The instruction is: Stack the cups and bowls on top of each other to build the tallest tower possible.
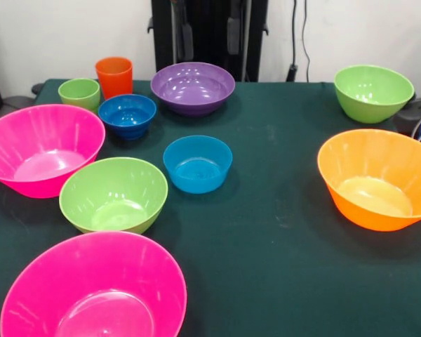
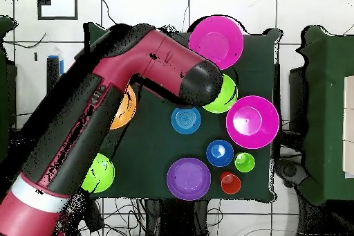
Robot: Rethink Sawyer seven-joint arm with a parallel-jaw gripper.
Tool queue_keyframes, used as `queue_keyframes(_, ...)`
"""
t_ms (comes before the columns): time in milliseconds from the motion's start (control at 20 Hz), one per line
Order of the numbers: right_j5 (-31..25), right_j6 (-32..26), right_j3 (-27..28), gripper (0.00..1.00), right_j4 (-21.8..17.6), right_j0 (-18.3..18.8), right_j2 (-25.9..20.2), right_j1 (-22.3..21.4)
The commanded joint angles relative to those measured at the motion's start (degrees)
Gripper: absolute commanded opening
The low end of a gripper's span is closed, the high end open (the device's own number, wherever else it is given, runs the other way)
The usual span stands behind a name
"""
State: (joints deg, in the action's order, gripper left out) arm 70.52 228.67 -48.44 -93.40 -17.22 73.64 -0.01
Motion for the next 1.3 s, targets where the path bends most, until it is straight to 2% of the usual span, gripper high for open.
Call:
queue_keyframes(50,-4.02,7.20,5.36,1.00,3.96,1.41,-7.46,5.28)
queue_keyframes(600,-10.13,8.04,7.98,1.00,9.33,2.00,-7.23,9.08)
queue_keyframes(950,-10.55,6.95,12.05,1.00,10.97,4.42,-6.29,10.36)
queue_keyframes(1300,-9.08,3.28,15.86,1.00,11.11,7.76,-4.75,10.59)
